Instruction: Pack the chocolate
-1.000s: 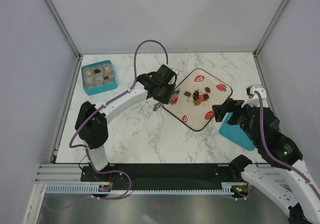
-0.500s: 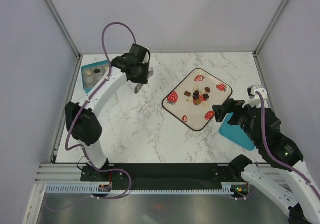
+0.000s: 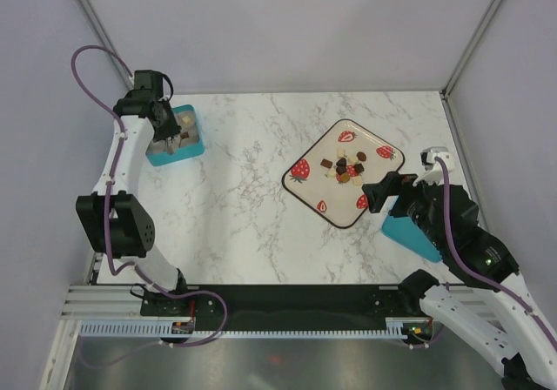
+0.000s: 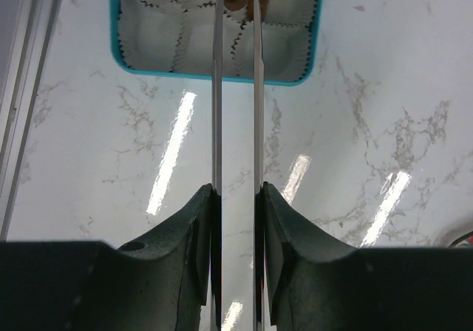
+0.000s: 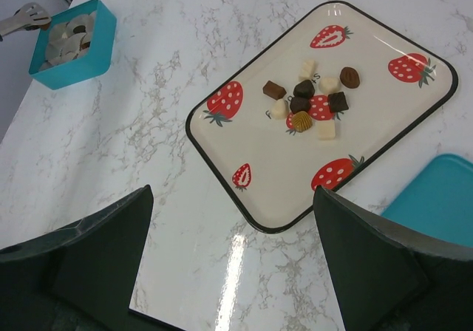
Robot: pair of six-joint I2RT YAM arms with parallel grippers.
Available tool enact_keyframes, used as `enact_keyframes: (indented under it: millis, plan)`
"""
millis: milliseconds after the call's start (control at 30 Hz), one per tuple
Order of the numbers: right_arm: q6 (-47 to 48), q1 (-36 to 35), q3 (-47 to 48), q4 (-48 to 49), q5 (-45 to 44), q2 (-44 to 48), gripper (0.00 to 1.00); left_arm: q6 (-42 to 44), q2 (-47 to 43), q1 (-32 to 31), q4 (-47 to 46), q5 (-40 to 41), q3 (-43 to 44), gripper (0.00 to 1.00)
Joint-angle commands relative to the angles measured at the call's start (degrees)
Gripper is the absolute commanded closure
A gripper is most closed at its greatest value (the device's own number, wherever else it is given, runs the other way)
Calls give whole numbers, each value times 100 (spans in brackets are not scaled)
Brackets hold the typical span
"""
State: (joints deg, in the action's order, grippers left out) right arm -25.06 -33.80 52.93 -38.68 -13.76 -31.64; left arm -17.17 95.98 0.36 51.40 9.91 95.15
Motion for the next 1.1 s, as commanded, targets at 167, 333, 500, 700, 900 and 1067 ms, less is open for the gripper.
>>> enact_keyframes:
  millis: [167, 333, 500, 700, 900, 1067]
  plan:
    - [54, -12, 69, 413, 119, -299, 2, -243, 131, 526, -209, 292, -120, 67]
    - [80, -12, 86, 484, 128, -422, 2, -173, 315, 676, -332, 336, -67, 67]
    - [124, -12, 130, 554, 145, -563, 2, -120, 482, 746, -394, 388, -32, 67]
    - [80, -12, 95, 642, 154, -642, 2, -6, 649, 781, -499, 415, -50, 67]
    - [107, -12, 104, 668, 128, -721, 2, 29, 746, 799, -552, 591, -15, 67]
    - [124, -12, 95, 668, 93, -730, 2, 38, 790, 808, -560, 626, 3, 66]
